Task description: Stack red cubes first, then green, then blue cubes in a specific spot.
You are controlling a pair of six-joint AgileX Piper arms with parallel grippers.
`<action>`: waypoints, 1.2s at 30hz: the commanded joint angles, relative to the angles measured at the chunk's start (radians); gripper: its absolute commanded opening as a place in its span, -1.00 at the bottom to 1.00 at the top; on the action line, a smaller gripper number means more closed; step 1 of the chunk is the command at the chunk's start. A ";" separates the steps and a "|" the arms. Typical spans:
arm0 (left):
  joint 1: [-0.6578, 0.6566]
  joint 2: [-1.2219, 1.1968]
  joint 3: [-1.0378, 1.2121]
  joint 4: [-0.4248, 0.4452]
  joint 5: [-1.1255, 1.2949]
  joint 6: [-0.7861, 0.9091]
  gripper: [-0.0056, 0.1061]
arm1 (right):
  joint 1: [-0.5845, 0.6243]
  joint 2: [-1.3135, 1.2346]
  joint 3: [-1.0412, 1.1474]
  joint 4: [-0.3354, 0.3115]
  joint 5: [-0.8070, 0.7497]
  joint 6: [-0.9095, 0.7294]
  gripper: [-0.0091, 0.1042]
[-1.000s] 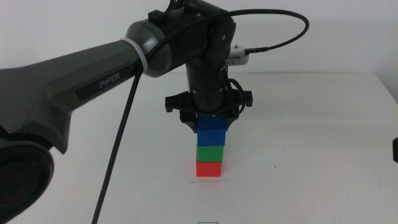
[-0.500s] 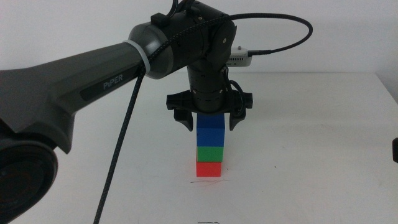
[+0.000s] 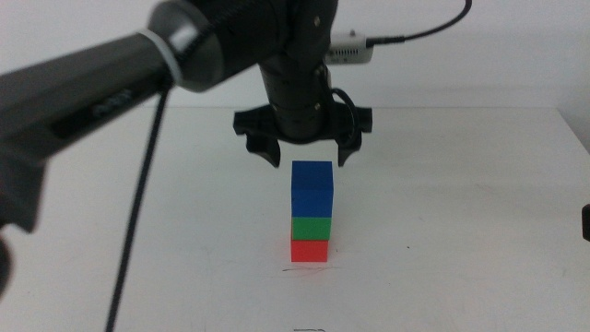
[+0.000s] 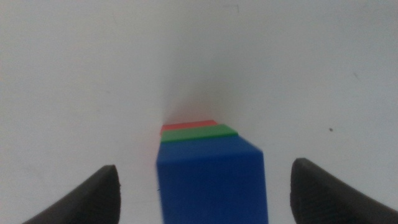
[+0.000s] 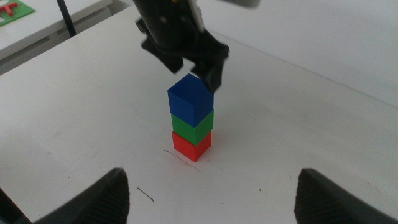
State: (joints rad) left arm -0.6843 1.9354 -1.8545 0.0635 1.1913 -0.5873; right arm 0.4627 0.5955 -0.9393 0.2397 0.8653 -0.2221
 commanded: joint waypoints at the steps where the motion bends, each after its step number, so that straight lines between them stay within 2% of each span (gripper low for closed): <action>1: -0.002 -0.106 -0.027 0.023 -0.007 0.020 0.78 | -0.007 0.010 -0.023 0.004 -0.072 -0.011 0.36; 8: -0.002 -0.279 -0.027 0.088 0.019 0.041 0.78 | -0.007 0.010 -0.023 0.004 -0.072 -0.011 0.36; 14: 0.012 -0.404 -0.027 0.254 0.121 0.044 0.77 | -0.007 0.010 -0.023 0.004 -0.072 -0.011 0.36; 20: 0.107 -0.536 0.016 0.252 0.122 0.199 0.77 | -0.007 0.010 -0.023 0.004 -0.072 -0.011 0.36; 27: 0.368 -0.755 0.161 0.213 -0.020 0.388 0.77 | -0.007 0.008 -0.023 0.004 -0.071 -0.011 0.36; 31: 0.502 -0.844 0.210 0.215 -0.083 0.400 0.77 | -0.007 0.008 -0.023 0.004 -0.072 -0.011 0.36; 36: 0.579 -0.902 0.229 0.202 -0.078 0.448 0.77 | -0.007 0.008 -0.023 0.004 -0.072 -0.011 0.36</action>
State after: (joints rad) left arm -0.1233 1.0540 -1.6130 0.2673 1.1851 -0.1552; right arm 0.4627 0.5955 -0.9393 0.2397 0.8653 -0.2221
